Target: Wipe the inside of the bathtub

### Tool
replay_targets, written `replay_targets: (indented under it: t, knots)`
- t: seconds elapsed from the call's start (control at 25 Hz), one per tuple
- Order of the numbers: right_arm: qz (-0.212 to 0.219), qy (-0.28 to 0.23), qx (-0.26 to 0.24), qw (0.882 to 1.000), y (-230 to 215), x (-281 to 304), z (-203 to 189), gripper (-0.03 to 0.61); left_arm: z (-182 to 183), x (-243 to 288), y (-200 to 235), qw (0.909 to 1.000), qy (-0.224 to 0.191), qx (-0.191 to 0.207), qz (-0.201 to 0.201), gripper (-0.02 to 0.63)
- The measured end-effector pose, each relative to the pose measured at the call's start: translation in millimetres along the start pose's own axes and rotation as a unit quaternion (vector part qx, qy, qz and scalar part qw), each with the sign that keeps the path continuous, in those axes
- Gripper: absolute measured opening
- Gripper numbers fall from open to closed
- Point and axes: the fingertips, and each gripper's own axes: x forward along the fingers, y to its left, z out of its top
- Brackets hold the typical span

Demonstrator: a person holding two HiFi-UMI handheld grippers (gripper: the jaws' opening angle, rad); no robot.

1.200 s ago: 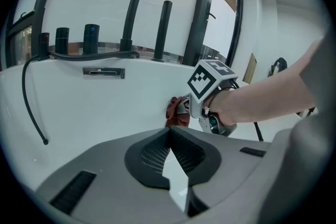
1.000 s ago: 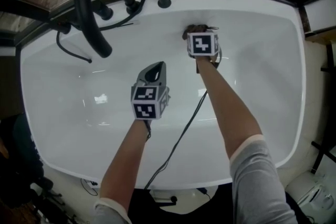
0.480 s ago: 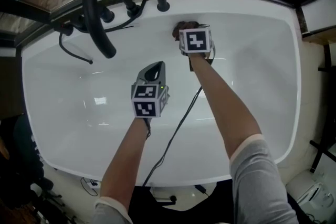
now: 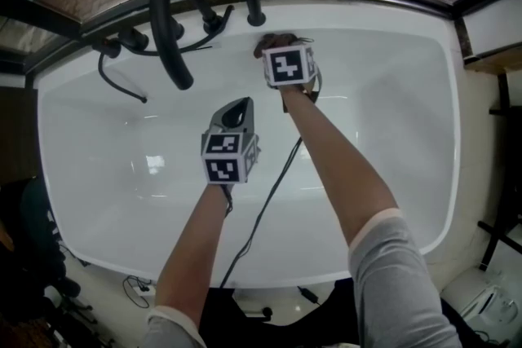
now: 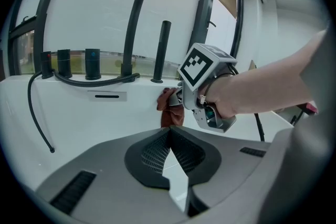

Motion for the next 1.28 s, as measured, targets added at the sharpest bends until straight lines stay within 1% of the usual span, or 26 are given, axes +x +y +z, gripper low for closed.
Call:
replay_targets:
  t: [0.04,0.12,0.28,0.36,0.48,0.56,0.64,0.76,0.88,0.96,1.12,1.2,1.28]
  knots:
    - [0.005,-0.005,-0.01,1.0,4.9,-1.0,4.8,0.12,1.3,-1.9,-1.1,1.0,-0.001,-0.001,0.0,0.008]
    - [0.002,-0.01,-0.015,1.0,0.4,-3.7,10.9,0.12,2.9,-7.3,-4.8,1.0,-0.002,-0.002,-0.001,0.008]
    - [-0.024,-0.026,0.013,0.999,-28.8,-10.2,14.8,0.12,4.0,-19.0,-2.9,1.0,-0.006,0.001,0.0,0.008]
    - [-0.037,-0.023,0.028,0.999,-44.4,-14.4,11.9,0.12,3.1,-24.8,-0.4,1.0,-0.008,0.004,0.002,0.008]
    - [-0.057,-0.025,0.035,0.997,-64.5,-29.4,11.1,0.121,2.6,-34.9,-0.5,0.9999,-0.013,0.002,0.006,0.008]
    - [-0.06,-0.028,0.034,0.997,-70.0,-46.7,10.3,0.123,2.8,-43.4,-6.2,0.9998,-0.016,0.001,0.007,0.008]
    - [-0.048,-0.03,0.032,0.998,-67.9,-66.6,7.1,0.124,4.0,-57.1,-17.3,0.9999,-0.015,0.002,0.004,0.008]
    - [-0.004,-0.071,0.035,0.997,-61.4,-101.3,13.1,0.124,10.2,-86.6,-38.0,1.0,-0.009,0.003,-0.001,0.008]
    - [0.013,-0.072,0.038,0.997,-62.2,-148.1,3.4,0.126,17.7,-121.3,-52.0,1.0,-0.005,0.003,0.006,0.008]
    - [0.026,-0.074,0.041,0.996,-63.1,-184.1,-3.2,0.126,25.8,-145.8,-61.8,0.9999,-0.007,0.002,0.013,0.008]
    - [0.064,-0.087,0.072,0.992,-68.3,-267.5,-19.3,0.126,39.0,-199.9,-92.0,0.9996,0.004,0.003,0.027,0.008]
    - [0.079,-0.096,0.072,0.99,-71.6,-308.9,-25.5,0.126,48.5,-226.0,-110.0,0.9994,0.003,0.005,0.034,0.008]
    - [0.092,-0.109,0.061,0.988,-76.4,-347.9,-29.4,0.126,60.6,-249.5,-129.1,0.9992,-0.005,0.005,0.039,0.008]
